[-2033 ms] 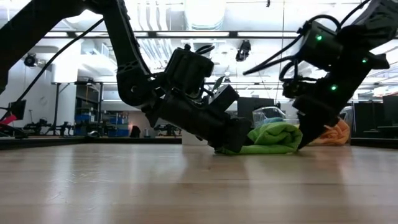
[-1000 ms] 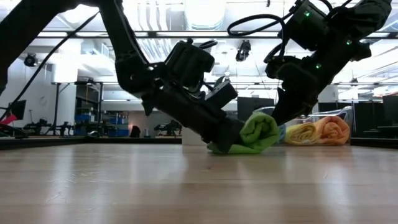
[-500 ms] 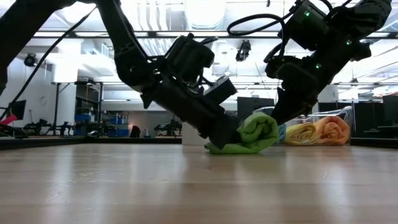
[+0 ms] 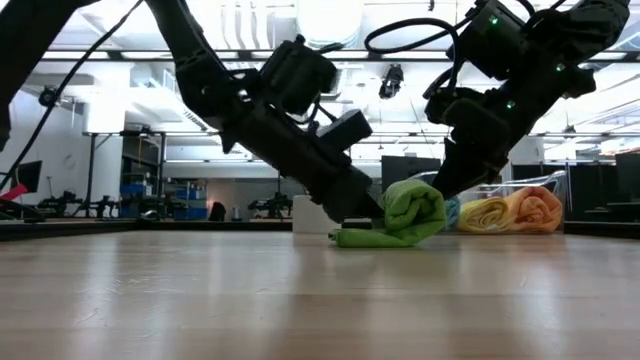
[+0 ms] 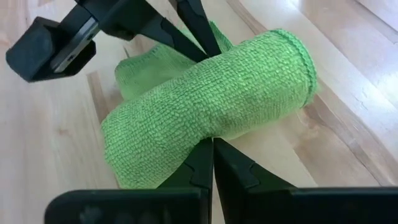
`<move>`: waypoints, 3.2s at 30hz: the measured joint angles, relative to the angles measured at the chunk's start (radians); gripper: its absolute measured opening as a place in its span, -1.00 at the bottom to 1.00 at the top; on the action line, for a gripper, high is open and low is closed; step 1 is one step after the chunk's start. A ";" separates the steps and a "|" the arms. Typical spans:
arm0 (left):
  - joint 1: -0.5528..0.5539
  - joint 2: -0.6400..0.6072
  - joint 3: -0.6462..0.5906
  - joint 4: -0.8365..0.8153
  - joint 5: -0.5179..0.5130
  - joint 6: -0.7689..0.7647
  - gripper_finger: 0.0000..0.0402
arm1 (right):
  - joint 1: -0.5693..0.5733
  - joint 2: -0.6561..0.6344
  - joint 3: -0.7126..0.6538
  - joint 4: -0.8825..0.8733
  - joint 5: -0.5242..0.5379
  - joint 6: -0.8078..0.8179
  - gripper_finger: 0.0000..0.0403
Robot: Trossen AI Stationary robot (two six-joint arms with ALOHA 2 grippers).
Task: Roll microfiber towels into tight, uniform cylinder then place into a basket
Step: Roll the green microfiber cloth
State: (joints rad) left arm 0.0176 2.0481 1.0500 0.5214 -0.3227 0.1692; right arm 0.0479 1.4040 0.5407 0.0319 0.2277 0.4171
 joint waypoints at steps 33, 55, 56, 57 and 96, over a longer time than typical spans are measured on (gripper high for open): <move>-0.020 0.017 -0.031 0.083 0.188 -0.190 -1.00 | 0.000 0.000 0.009 0.011 -0.002 -0.010 -0.96; -0.019 0.074 -0.001 0.089 0.186 -0.185 -1.00 | 0.000 0.104 0.025 0.168 -0.071 -0.019 -0.96; -0.019 0.067 -0.002 0.088 0.186 -0.185 -1.00 | 0.000 0.110 0.025 0.172 -0.074 -0.023 -0.96; -0.019 0.064 -0.002 0.088 0.185 -0.185 -1.00 | 0.000 0.115 0.024 0.182 -0.074 -0.024 -0.96; -0.017 -0.080 -0.013 -0.193 0.184 -0.180 -1.00 | 0.000 0.107 0.028 0.219 -0.070 -0.036 -0.96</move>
State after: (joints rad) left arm 0.0002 1.9685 1.0369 0.3282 -0.1389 -0.0104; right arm 0.0475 1.5112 0.5690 0.2508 0.1574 0.3809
